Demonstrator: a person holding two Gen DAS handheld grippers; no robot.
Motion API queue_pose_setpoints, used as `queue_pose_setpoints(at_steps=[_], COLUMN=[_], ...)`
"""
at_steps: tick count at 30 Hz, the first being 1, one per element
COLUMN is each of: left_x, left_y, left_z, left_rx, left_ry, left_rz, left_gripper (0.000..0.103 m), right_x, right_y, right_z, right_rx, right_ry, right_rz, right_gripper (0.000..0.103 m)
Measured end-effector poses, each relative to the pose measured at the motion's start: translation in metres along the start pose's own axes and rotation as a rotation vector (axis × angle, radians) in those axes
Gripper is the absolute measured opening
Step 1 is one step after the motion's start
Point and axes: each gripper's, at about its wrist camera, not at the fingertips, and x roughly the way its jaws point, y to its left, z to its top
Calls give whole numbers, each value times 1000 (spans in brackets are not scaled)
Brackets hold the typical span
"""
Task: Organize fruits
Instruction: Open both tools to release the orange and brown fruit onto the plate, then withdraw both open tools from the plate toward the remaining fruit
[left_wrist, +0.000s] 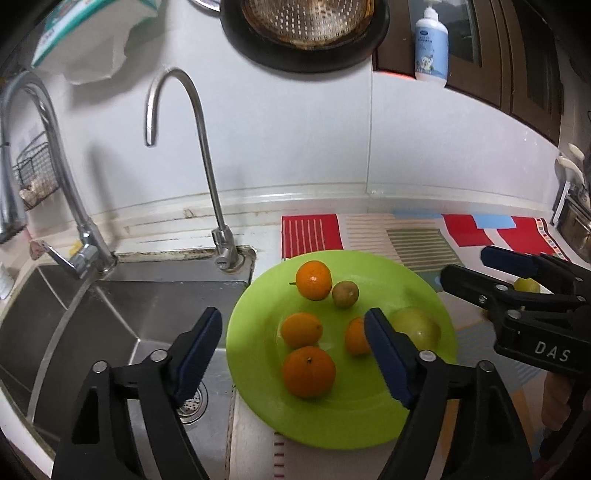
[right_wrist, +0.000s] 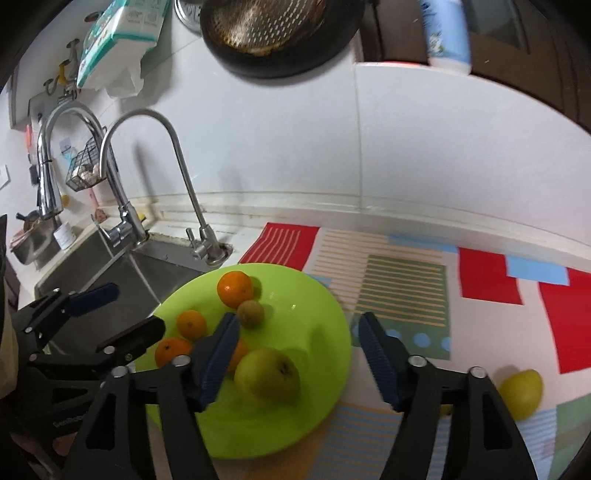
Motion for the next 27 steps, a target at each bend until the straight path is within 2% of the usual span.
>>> queue_pose_setpoints(at_steps=[3, 9, 27], left_x=[-14, -41, -97], left_y=[-3, -12, -65], left_z=[-1, -3, -4], left_rx=[0, 4, 38], left_ry=[-19, -54, -151], left_rz=[10, 20, -28], left_gripper=[87, 91, 94], right_x=[-15, -48, -128], right_y=[-2, -5, -28], right_z=[-2, -8, -36], right_rx=[0, 5, 29], right_ry=[-16, -48, -116], right_rz=[-22, -57, -142], right_gripper=[75, 78, 79])
